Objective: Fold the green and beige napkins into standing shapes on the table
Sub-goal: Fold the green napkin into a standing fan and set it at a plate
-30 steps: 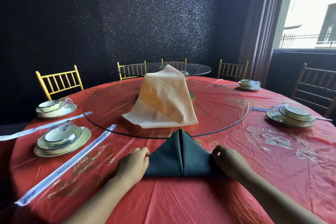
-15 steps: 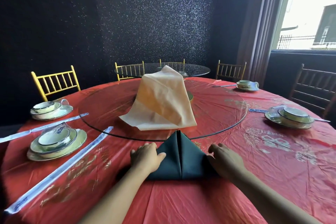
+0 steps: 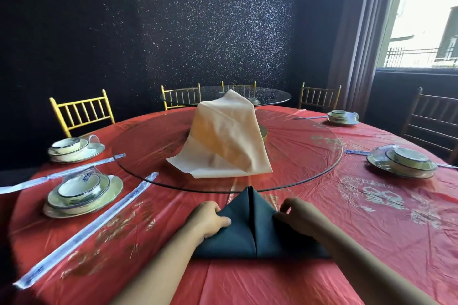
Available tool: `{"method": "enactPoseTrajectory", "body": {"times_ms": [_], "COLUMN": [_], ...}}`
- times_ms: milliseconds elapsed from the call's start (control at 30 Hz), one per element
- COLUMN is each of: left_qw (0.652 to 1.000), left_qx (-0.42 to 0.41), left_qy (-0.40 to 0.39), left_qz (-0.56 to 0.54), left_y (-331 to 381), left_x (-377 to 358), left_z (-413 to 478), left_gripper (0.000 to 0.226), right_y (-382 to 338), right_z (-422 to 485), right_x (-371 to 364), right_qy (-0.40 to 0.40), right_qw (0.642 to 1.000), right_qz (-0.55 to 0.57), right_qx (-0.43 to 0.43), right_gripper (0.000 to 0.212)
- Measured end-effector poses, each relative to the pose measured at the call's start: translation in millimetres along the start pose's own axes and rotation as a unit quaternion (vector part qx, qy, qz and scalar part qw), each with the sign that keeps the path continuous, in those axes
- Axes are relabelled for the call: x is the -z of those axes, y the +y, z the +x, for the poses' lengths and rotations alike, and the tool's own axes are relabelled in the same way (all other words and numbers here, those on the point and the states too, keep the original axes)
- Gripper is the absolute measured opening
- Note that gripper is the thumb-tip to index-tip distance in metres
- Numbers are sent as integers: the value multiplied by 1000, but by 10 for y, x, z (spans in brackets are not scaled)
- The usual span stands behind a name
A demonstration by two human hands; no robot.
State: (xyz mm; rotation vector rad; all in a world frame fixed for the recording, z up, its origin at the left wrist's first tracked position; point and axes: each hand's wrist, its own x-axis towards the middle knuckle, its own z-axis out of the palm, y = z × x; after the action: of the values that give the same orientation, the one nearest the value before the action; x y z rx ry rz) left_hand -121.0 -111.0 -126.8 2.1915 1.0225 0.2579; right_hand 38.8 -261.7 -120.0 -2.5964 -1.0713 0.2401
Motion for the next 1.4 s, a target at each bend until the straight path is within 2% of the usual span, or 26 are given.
{"method": "enactPoseTrajectory", "body": {"times_ms": [133,233,267,333,400,500,567,667,733,800,900,933,1033,1067,1167,1300,1400], "left_qw": [999,992,986,968,954,936,936,938,940,941,943,941,938,939,944,946,922], "left_qx": [-12,-26,-34,-91,-187,-272,-269,-262,-257,-258,-252,-252,-252,-251,-253,-239,-240], "left_qy": [13,20,34,89,129,102,88,58,42,37,36,37,44,43,29,-31,-61], "left_qz": [31,119,160,214,198,200,211,221,221,216,215,223,234,233,211,215,297], "left_y": [-11,51,72,93,107,82,50,23,5,-16,-34,-39,-39,-36,-33,-64,-224], "left_x": [-24,-18,-26,-73,-134,-233,-262,-270,-276,-293,-319,-325,-335,-333,-307,-182,-45], "left_z": [-153,-266,-292,-323,-349,-343,-327,-319,-329,-340,-336,-324,-307,-313,-323,-403,-561], "left_gripper": [19,8,17,32,37,40,42,44,44,45,45,45,43,43,45,59,97], "right_y": [32,-21,-42,-73,-98,-189,-293,-330,-301,-290,-328,-352,-406,-418,-423,-403,-398], "right_z": [-163,-295,-327,-367,-367,-328,-309,-266,-242,-260,-277,-268,-193,-174,-156,-150,-136], "right_x": [-33,-26,-24,-30,-67,-168,-234,-349,-423,-435,-394,-380,-381,-392,-412,-426,-433], "right_qy": [14,40,51,81,119,138,87,11,-7,-13,-6,4,18,14,-17,-25,-23], "right_qw": [1000,997,995,991,986,970,967,970,972,973,971,967,952,952,957,954,954], "right_qz": [-13,-65,-82,-97,-87,-51,-51,-73,-83,-82,-89,-101,-141,-141,-125,-131,-134], "right_qx": [10,16,17,31,74,194,235,233,219,215,223,235,270,273,261,268,268], "right_gripper": [31,33,34,36,40,50,69,123,137,131,95,90,93,87,57,59,76]}}
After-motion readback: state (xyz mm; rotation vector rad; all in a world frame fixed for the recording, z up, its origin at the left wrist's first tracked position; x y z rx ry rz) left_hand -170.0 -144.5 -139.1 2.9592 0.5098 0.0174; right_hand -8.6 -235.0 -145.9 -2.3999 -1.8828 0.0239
